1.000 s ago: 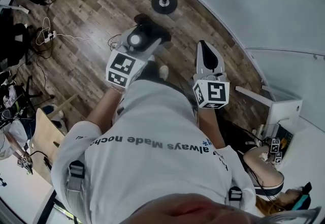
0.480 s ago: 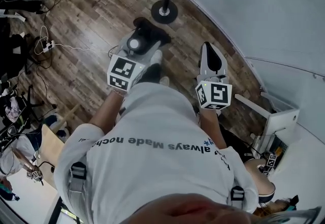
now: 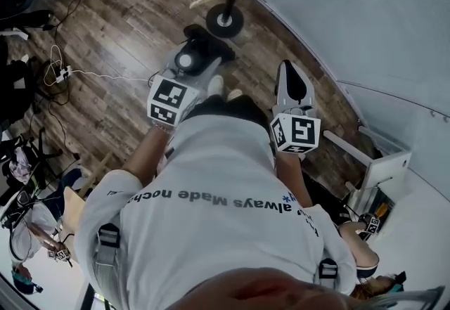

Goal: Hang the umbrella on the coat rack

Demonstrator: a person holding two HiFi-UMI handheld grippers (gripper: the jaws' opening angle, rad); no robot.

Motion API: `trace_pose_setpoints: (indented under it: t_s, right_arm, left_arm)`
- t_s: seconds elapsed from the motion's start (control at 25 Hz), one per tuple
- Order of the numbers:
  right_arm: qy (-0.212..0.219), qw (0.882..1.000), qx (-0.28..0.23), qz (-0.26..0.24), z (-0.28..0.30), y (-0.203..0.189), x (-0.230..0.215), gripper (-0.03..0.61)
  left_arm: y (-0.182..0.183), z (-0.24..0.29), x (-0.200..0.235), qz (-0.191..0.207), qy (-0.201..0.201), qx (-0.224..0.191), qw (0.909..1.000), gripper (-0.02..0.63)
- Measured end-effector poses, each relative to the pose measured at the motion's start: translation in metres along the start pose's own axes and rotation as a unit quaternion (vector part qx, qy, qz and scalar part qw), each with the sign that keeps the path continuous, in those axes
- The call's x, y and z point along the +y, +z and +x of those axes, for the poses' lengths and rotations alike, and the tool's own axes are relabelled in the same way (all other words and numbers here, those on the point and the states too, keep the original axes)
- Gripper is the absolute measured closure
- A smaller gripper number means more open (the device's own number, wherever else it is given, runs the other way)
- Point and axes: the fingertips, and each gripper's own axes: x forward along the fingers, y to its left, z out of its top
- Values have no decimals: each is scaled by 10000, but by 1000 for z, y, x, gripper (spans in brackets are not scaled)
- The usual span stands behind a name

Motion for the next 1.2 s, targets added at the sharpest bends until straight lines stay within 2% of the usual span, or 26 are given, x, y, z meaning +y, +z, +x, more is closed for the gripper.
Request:
trace_pose_setpoints:
  t_s: [0.16, 0.48, 0.72, 0.88, 1.2]
  right_arm:
    - [-46, 10000, -14, 10, 14, 7, -17, 577]
    - [184, 9998, -50, 30, 49, 22, -53, 578]
    - [505, 9987, -74, -1, 89, 42, -98, 577]
    - [731, 9973, -105, -42, 112, 53, -128, 578]
    - [1195, 9927, -25, -136, 155, 64, -143, 577]
  left_arm:
    - [4, 21, 6, -13, -53, 87, 9999, 373]
    - [46, 55, 13, 63, 19, 30, 10000, 373]
    - [97, 80, 26, 11, 224, -39, 9997, 373]
    - [137, 92, 37, -138, 428, -268, 9986, 373]
    - [219, 87, 74, -126, 696, -770, 9945, 373]
